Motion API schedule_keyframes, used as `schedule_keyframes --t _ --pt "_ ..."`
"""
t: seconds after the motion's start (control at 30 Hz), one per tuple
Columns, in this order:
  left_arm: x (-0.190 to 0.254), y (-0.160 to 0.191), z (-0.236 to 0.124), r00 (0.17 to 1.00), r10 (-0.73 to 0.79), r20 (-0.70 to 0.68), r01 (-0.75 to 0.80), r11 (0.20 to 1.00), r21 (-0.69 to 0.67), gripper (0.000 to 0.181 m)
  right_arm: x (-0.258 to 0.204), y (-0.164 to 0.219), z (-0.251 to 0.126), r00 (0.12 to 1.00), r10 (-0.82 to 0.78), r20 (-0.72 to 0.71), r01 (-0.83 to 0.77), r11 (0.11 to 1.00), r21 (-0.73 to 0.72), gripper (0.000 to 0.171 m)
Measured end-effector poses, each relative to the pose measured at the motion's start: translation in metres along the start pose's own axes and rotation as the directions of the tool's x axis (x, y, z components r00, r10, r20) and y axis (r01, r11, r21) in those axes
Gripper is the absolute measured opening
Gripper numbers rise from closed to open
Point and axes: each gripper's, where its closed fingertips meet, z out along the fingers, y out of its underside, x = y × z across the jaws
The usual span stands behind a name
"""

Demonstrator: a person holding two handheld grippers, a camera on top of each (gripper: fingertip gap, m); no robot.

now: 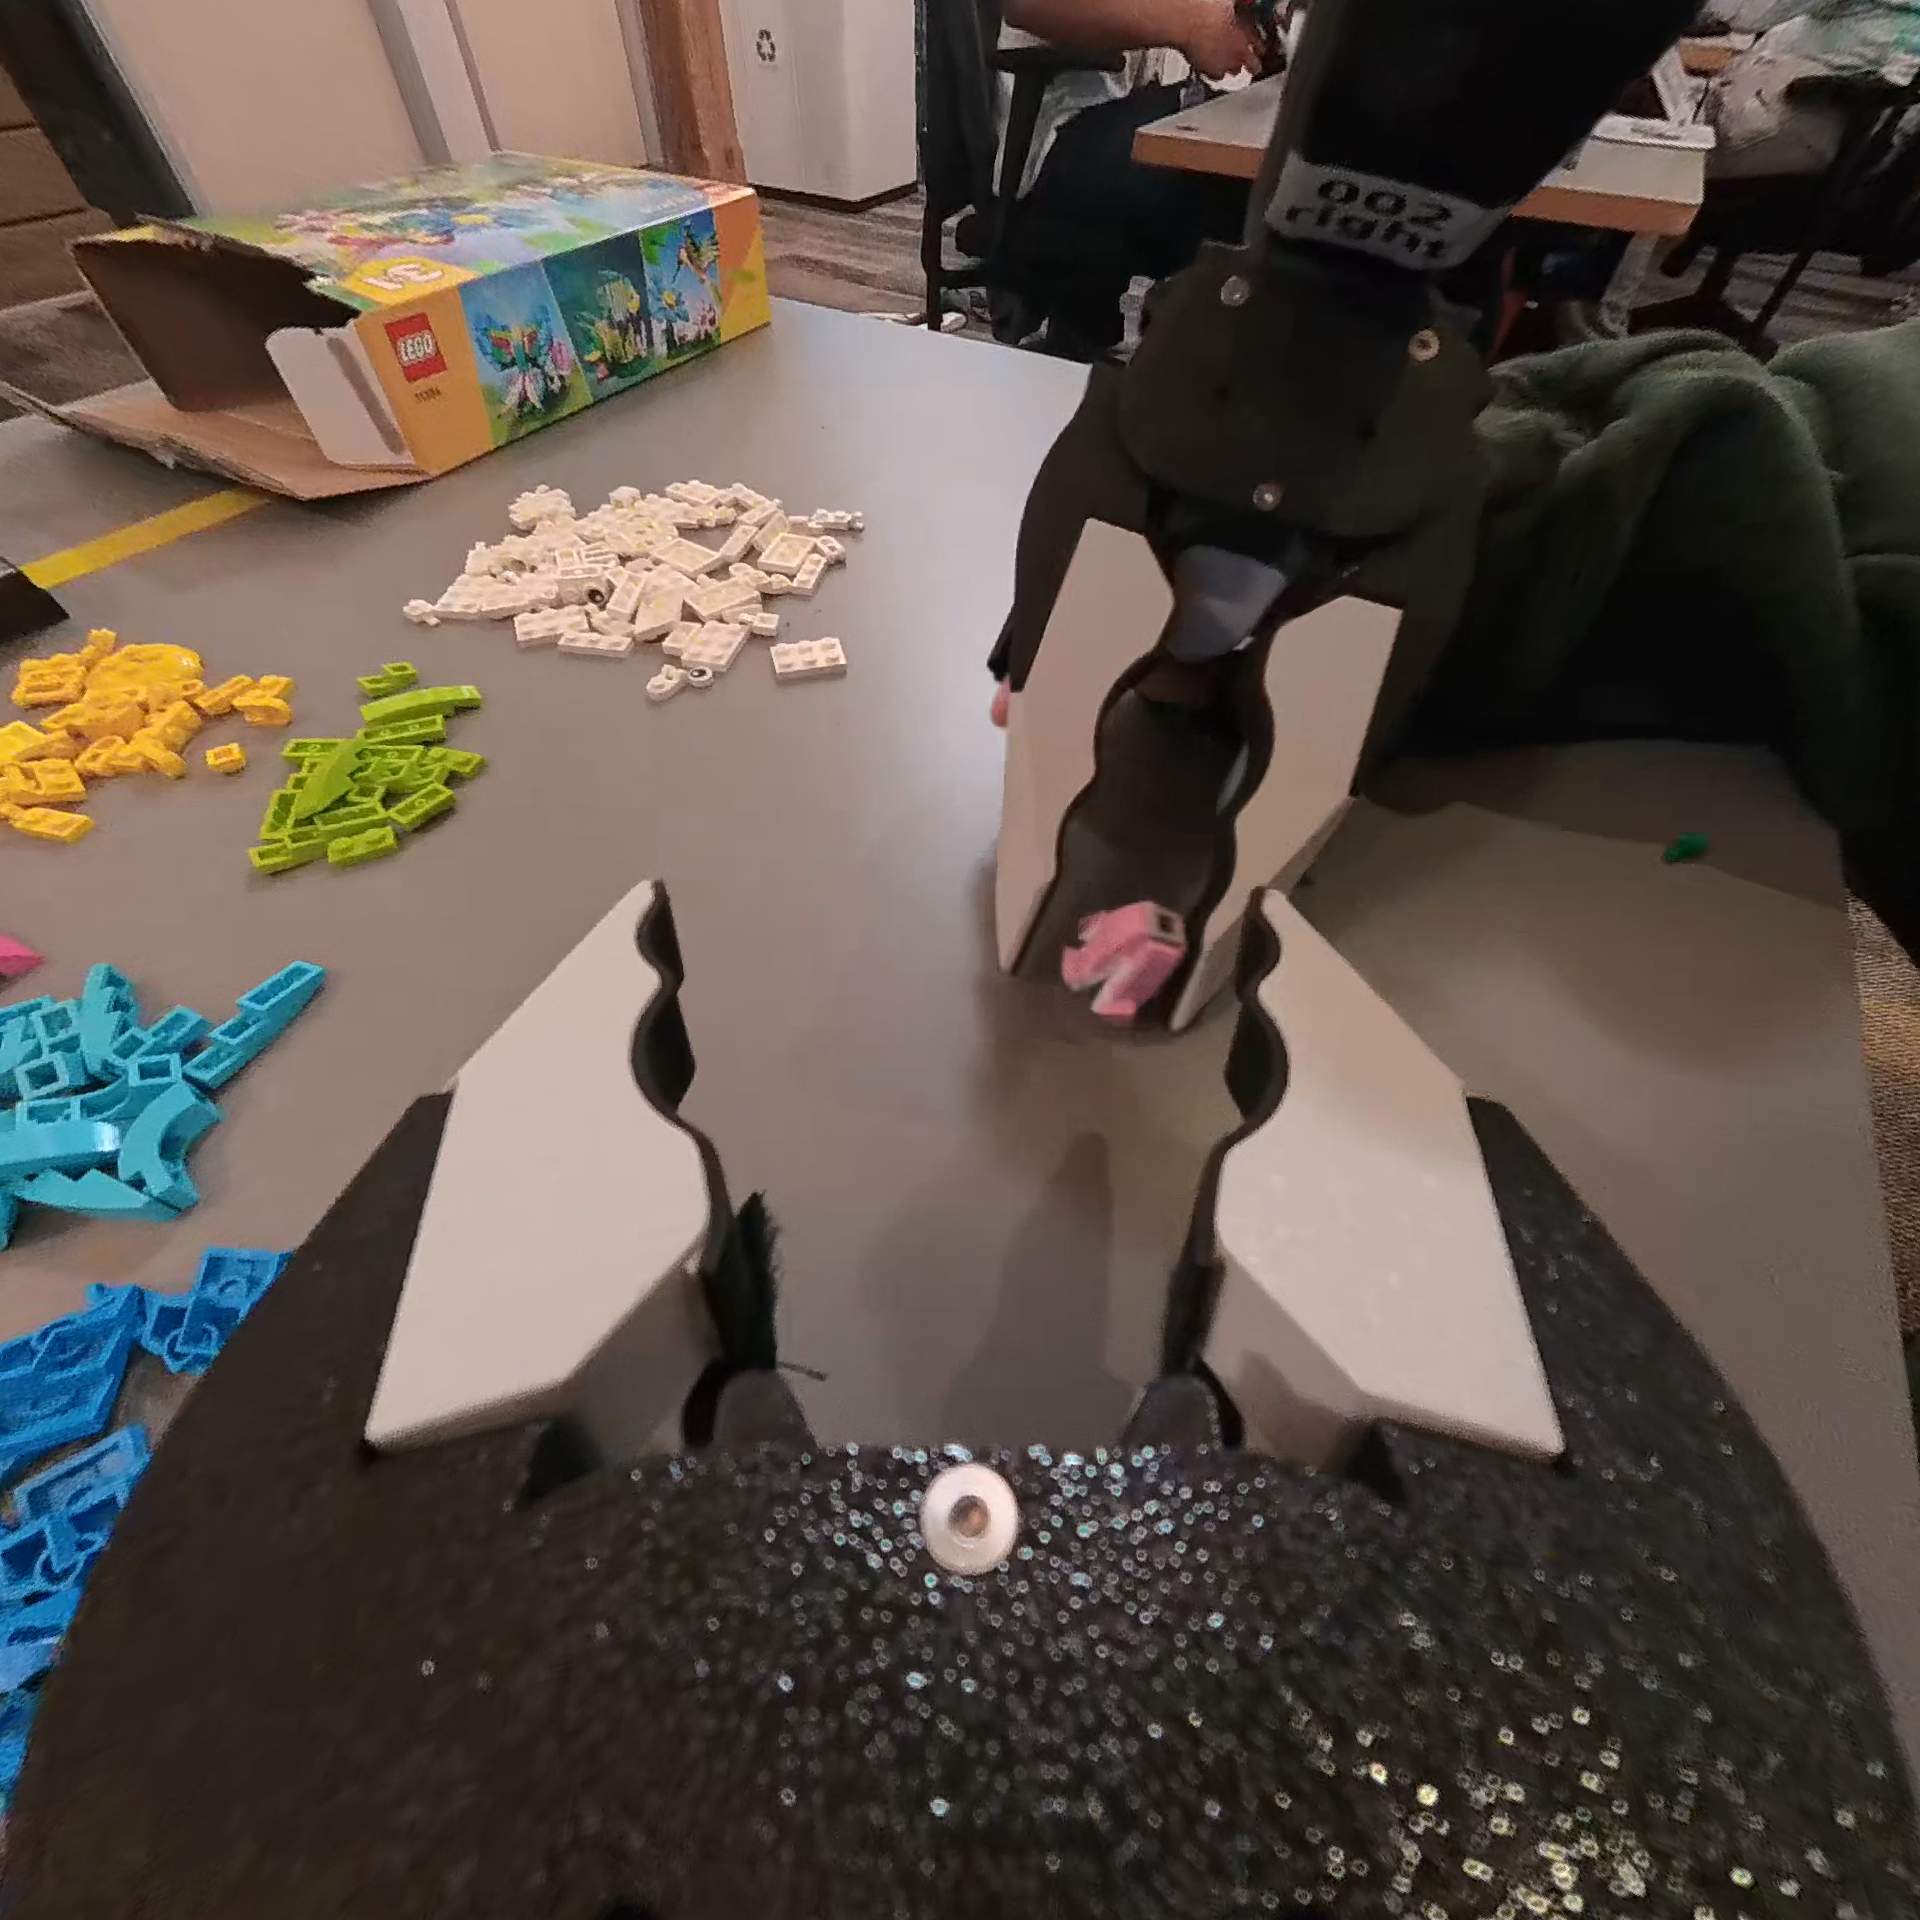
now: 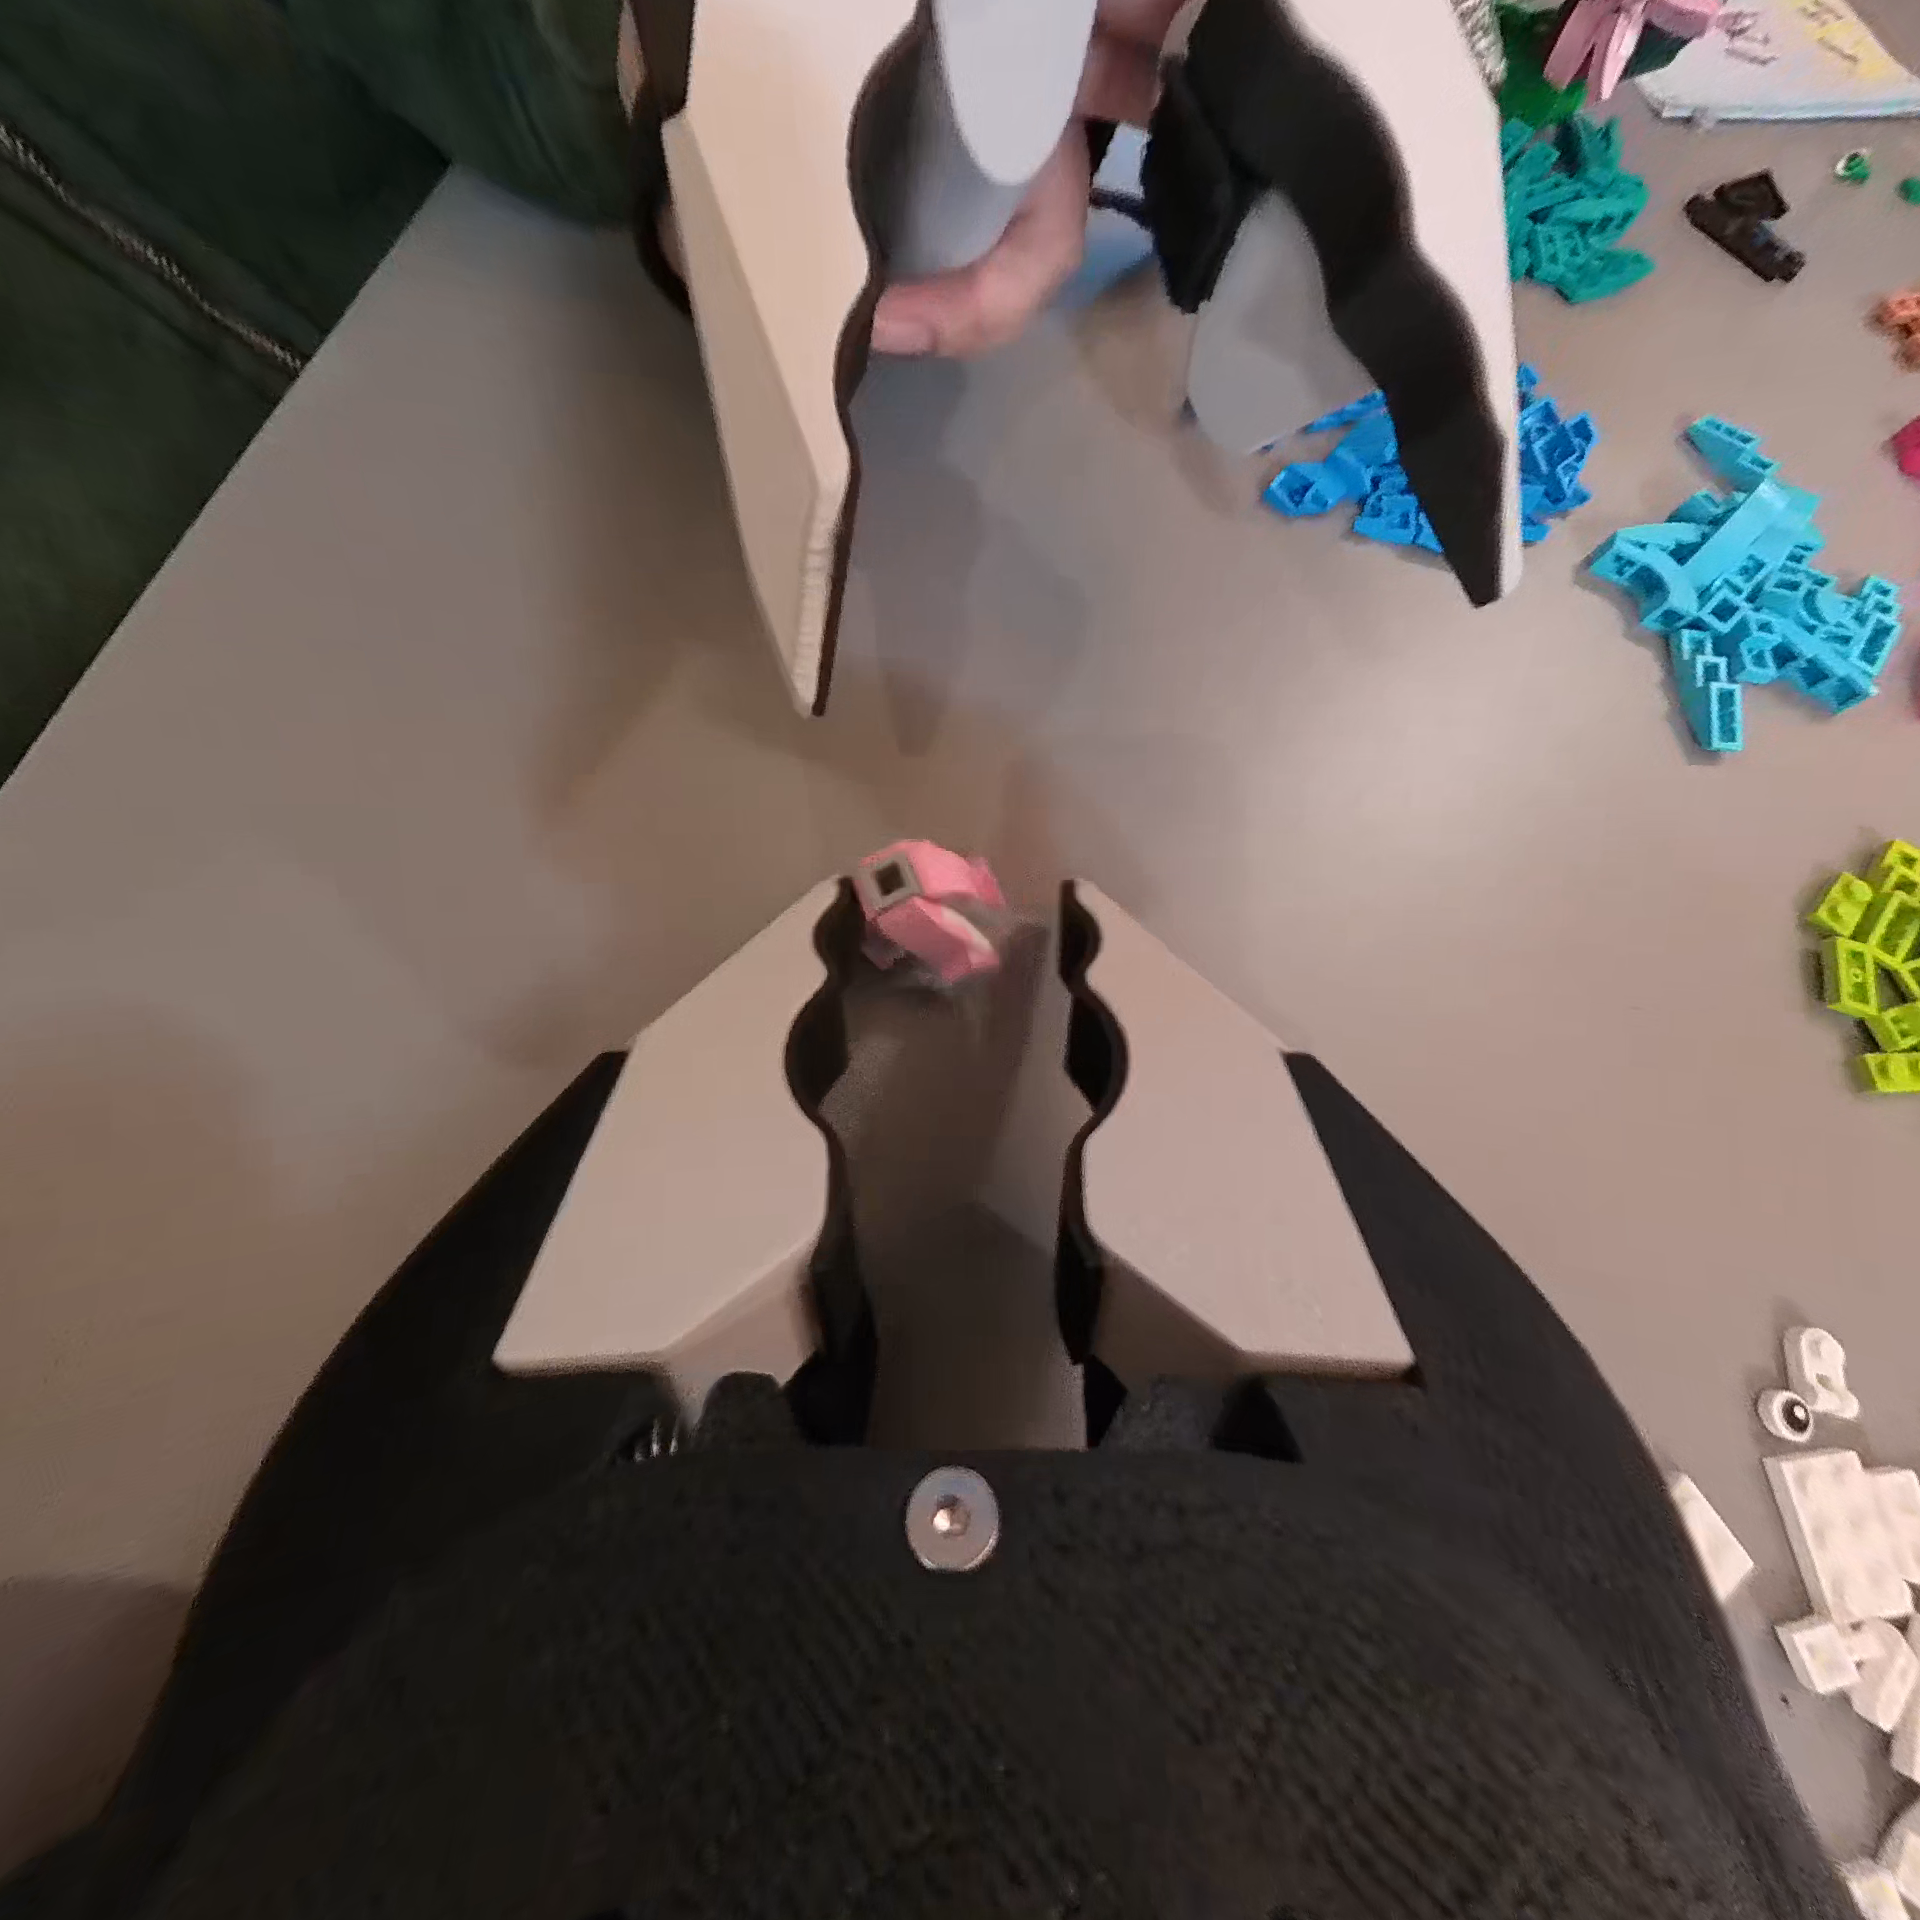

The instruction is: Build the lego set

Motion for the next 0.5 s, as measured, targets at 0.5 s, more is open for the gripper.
schedule_keyframes --t 0.5 --pt "0.005 -0.022 -0.012 0.996 0.082 0.024 -0.085 0.986 0.146 0.07 0.098 -0.021 -0.11 0.446 -0.228 -0.866 0.391 0.919 -0.041 0.0"
